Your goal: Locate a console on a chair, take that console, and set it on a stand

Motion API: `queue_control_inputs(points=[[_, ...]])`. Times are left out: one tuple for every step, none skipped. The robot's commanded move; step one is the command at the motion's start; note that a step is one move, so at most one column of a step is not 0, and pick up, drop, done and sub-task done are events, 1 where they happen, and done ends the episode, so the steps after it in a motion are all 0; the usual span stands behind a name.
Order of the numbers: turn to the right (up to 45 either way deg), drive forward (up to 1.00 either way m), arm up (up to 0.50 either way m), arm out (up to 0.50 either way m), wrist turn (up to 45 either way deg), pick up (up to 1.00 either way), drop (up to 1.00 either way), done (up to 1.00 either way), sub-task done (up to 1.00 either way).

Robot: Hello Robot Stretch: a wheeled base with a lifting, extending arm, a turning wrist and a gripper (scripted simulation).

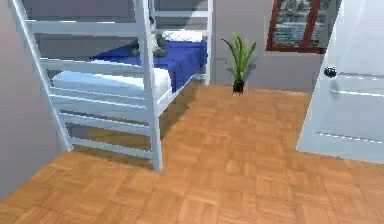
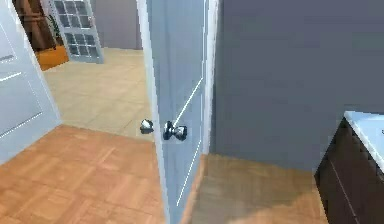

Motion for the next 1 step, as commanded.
queue_control_inputs(points=[[39.0,0.0,0.0,0.0,0.0,0.0,0.0,0.0,0.0]])
